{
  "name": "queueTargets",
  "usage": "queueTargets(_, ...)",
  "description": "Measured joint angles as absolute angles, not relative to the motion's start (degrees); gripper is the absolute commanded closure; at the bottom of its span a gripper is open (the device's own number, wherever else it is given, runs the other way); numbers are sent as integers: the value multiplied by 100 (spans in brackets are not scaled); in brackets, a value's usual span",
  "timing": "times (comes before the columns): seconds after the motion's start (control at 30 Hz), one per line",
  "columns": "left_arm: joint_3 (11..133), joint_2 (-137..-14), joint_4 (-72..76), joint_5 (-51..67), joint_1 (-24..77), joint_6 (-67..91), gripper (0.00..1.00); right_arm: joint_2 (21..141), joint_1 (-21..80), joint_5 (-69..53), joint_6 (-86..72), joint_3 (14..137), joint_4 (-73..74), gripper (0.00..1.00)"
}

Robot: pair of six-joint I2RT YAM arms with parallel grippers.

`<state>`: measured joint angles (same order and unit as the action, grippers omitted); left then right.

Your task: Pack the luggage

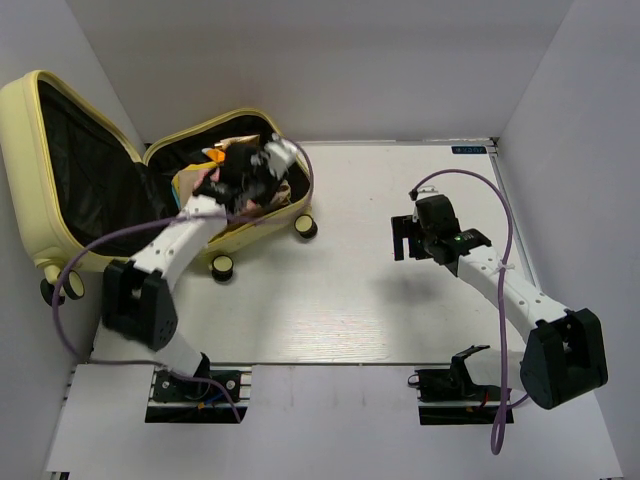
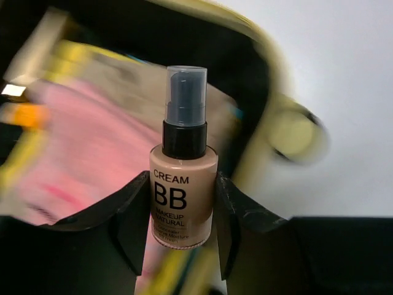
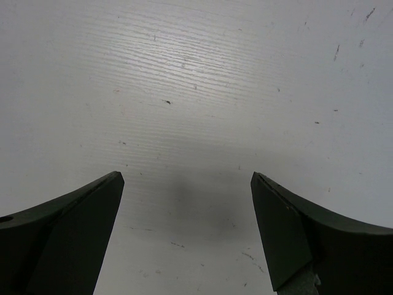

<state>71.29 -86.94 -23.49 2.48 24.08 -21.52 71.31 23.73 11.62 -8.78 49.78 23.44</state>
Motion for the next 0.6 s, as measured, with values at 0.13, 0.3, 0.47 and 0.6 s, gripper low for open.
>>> queueTargets(0.13,9159,-10178,-2279,-456,1555,-2217,99,7150,2373,1238,-873,4980,2340,10)
queueTargets(0.3,10711,-11883,-1645,-1579,858,-2534,99,7371,2373,1291,-873,5015,2300,10)
queueTargets(0.47,11279,-12827,-1441,-1900,659,-2834,4,7634,2373,1317,-880,5166,2300,10)
queueTargets(0.6,11284,-12895,-1343,-2261,659,-2832,0,7706,2373,1328,-880,5247,2298,10)
